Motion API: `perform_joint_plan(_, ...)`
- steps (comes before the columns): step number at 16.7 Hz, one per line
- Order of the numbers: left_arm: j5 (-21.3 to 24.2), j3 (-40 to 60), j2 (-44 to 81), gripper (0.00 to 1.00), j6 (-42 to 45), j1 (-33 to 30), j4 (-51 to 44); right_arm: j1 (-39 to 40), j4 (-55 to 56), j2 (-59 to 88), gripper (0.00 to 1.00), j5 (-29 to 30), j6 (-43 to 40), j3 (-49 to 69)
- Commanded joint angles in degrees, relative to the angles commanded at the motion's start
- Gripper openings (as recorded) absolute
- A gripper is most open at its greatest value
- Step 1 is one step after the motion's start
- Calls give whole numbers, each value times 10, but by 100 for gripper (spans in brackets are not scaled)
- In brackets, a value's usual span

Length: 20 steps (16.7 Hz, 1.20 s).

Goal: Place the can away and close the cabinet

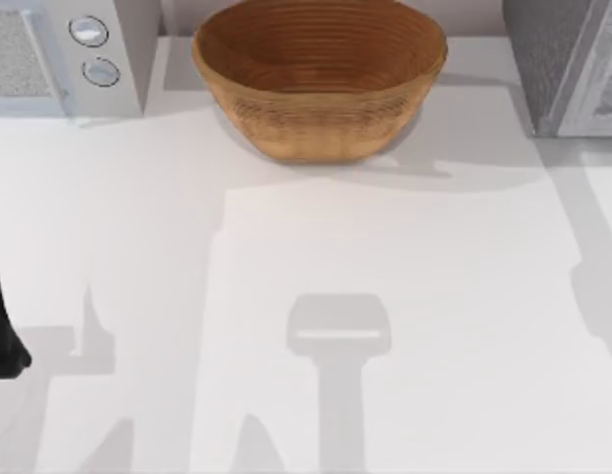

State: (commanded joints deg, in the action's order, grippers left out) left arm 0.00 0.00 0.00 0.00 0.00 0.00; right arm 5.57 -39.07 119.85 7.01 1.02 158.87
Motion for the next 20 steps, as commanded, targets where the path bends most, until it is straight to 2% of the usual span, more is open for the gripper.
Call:
perform_joint_plan(1, 0, 0, 0, 100, 0, 0, 0, 0, 0, 0, 0, 0, 0, 0)
perform_joint_plan(14, 0, 0, 0, 100, 0, 0, 0, 0, 0, 0, 98, 0, 0, 0)
perform_joint_plan(20, 0, 0, 0, 100, 0, 0, 0, 0, 0, 0, 100, 0, 0, 0)
